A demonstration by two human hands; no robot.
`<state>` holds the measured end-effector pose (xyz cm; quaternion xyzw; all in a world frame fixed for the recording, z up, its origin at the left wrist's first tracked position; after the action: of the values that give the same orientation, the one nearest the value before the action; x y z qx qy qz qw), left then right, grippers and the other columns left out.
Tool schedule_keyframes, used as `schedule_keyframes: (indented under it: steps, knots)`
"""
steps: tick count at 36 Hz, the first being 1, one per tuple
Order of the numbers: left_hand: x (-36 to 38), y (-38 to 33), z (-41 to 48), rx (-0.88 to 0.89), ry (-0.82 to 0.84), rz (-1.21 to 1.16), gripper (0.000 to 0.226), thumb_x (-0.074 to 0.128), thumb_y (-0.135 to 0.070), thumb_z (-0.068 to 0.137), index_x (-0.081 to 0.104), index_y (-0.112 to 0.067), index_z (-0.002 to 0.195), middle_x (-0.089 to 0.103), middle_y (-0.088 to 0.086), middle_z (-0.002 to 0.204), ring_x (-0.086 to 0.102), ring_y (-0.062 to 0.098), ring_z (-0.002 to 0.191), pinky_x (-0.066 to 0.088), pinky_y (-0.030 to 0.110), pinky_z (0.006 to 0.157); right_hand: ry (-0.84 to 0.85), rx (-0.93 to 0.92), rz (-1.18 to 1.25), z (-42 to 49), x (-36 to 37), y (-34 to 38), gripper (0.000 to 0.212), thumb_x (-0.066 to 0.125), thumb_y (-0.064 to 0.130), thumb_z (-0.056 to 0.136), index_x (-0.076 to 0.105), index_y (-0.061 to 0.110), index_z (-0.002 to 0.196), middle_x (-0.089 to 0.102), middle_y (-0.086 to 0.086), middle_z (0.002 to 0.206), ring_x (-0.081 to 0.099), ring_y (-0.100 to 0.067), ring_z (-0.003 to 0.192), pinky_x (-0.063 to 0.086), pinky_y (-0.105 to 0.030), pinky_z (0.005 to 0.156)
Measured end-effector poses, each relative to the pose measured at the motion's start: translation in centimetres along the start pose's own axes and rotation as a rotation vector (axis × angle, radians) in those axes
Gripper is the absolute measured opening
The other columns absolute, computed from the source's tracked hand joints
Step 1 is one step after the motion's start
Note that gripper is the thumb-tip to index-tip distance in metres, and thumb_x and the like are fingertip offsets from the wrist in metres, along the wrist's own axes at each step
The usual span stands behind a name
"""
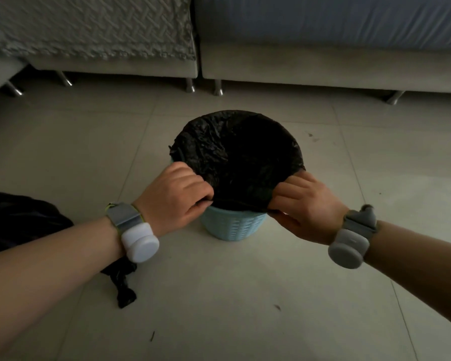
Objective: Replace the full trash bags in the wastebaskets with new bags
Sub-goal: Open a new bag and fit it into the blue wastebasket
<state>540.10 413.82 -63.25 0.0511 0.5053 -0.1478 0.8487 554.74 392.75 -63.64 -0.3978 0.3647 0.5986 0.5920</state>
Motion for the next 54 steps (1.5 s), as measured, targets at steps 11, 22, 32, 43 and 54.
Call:
schedule_keyframes:
  steps: [11, 22, 32, 43, 54]
  knots:
    - [1.2, 2.2, -4.4, 0.038, 0.037, 0.043, 0.028, 0.048, -0.032, 0.095, 0.064, -0.015, 0.08, 0.061, 0.001, 0.07, 0.054, 0.021, 0.067, 0.039, 0.035, 0.079, 0.06, -0.123, -0.056, 0.1, 1.1, 1.5, 0.013, 0.059, 0.019, 0.089, 0.068, 0.017, 0.08, 0.055, -0.002, 0.069, 0.049, -0.026, 0.061, 0.041, -0.034, 0.065]
    - [1.0, 4.9, -4.5, -0.926, -0.246, -0.331, 0.016, 0.049, -0.027, 0.092, 0.052, -0.014, 0.085, 0.051, -0.007, 0.074, 0.046, 0.006, 0.065, 0.034, 0.005, 0.061, 0.005, 0.018, 0.122, 4.3, -0.3, 3.6, 0.018, 0.055, 0.027, 0.091, 0.069, 0.016, 0.091, 0.063, -0.004, 0.086, 0.055, -0.024, 0.071, 0.046, -0.034, 0.064]
    - [3.7, 6.8, -2.7, -1.44, -0.327, -1.109, 0.026, 0.047, -0.033, 0.096, 0.06, -0.012, 0.09, 0.062, 0.006, 0.087, 0.06, 0.022, 0.08, 0.05, 0.028, 0.066, 0.393, 0.197, 0.209, 8.8, 3.4, 6.6, 0.046, 0.046, 0.031, 0.094, 0.043, 0.023, 0.139, 0.055, -0.003, 0.128, 0.057, -0.03, 0.111, 0.049, -0.039, 0.087]
    - [2.6, 8.3, -3.4, -1.415, -0.387, -0.988, 0.031, 0.046, -0.029, 0.097, 0.056, -0.01, 0.075, 0.055, 0.007, 0.069, 0.054, 0.019, 0.056, 0.053, 0.029, 0.058, 0.348, 0.213, 0.179, 7.9, 3.8, 6.4, 0.05, 0.033, 0.033, 0.082, 0.062, 0.021, 0.121, 0.07, 0.001, 0.09, 0.067, -0.026, 0.074, 0.054, -0.036, 0.054]
    - [2.6, 9.9, -2.7, -1.518, -0.452, -0.925, 0.006, 0.05, -0.013, 0.095, 0.055, -0.01, 0.093, 0.06, 0.012, 0.09, 0.061, 0.025, 0.077, 0.055, 0.03, 0.057, 0.323, 0.2, 0.203, 8.1, 4.0, 6.5, 0.047, 0.033, 0.031, 0.085, 0.062, 0.018, 0.12, 0.07, 0.001, 0.086, 0.067, -0.023, 0.069, 0.054, -0.032, 0.051]
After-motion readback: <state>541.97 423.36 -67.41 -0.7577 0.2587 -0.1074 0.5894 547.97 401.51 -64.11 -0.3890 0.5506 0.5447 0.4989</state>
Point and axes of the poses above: each hand's wrist, its own z-axis towards the middle knuckle, its own x-axis out of the palm, y = z × x, the point moved 2 cm from there along z, towards the middle knuckle
